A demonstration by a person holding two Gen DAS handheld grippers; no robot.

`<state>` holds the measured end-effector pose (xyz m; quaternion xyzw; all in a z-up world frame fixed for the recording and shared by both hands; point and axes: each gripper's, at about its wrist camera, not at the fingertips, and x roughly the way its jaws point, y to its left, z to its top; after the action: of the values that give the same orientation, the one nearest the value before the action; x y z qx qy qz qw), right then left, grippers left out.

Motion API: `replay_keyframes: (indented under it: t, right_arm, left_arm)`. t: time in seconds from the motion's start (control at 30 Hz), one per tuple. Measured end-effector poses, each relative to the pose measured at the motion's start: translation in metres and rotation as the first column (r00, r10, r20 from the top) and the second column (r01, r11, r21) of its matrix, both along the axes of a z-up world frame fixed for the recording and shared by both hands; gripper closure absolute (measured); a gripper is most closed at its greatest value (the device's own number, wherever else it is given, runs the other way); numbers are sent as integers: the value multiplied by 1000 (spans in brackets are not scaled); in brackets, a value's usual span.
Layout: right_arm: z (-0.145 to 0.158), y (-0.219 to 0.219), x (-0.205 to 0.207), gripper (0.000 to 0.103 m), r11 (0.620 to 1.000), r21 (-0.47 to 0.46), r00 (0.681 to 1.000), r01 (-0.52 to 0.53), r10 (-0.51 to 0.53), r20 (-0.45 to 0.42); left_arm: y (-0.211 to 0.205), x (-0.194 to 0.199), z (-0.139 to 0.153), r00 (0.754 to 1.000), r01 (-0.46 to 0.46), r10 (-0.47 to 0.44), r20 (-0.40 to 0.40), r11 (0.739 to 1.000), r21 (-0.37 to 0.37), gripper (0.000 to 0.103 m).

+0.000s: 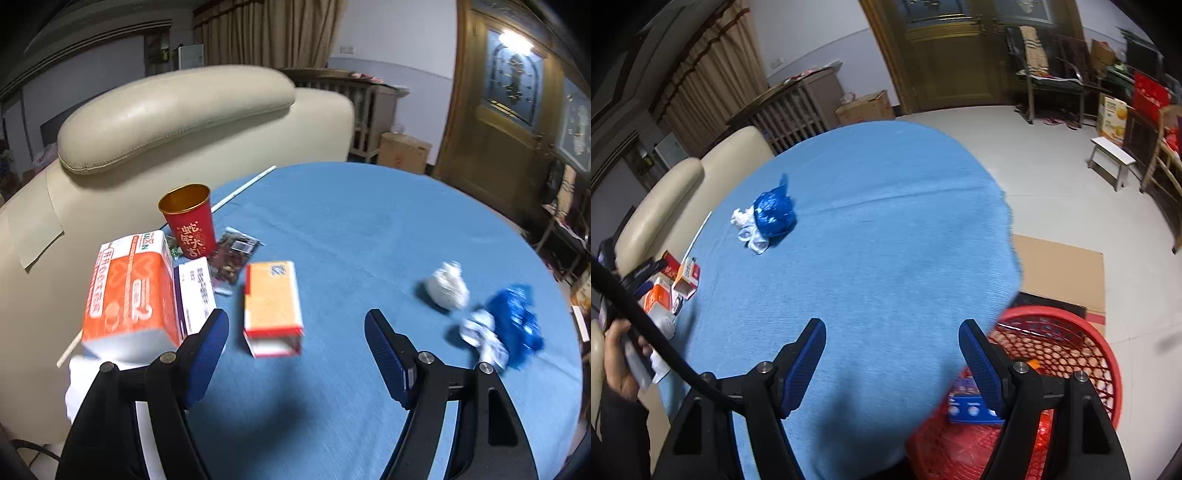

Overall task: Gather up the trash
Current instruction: 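Move both tools back over the table, then grasp the orange-yellow carton with the left gripper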

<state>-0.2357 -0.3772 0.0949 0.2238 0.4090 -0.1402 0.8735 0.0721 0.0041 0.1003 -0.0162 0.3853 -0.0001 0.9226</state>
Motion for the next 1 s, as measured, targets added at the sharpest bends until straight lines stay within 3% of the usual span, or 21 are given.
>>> replay_keyframes:
  t: [0.3, 0.4, 0.47, 0.5, 0.8, 1.0]
  right_arm:
    - [-11, 14, 41, 26, 999, 19, 998, -51, 52, -20]
    - [-15, 14, 47, 26, 998, 30, 998, -56, 57, -26]
    - [-19, 14, 52, 26, 998, 39, 998, -58, 59, -32]
    - [-20, 13, 53, 26, 997, 40, 998, -59, 60, -34]
    - [-19, 19, 87, 26, 995, 32, 996, -92, 92, -7]
    - [-8, 33, 167, 25, 984, 45, 983, -171, 167, 76]
  left_arm:
    - [2, 48, -40, 992, -39, 47, -115, 996, 75, 27]
    - [1, 56, -50, 988, -10, 19, -154, 998, 55, 27]
    - [-2, 58, -55, 984, 8, 1, -178, 999, 51, 54]
    - [-3, 57, -55, 984, 23, -16, -179, 999, 39, 54]
    - [-43, 0, -38, 967, 202, -206, -149, 978, -45, 54]
    - [-82, -49, -37, 931, 322, -328, -160, 945, -61, 54]
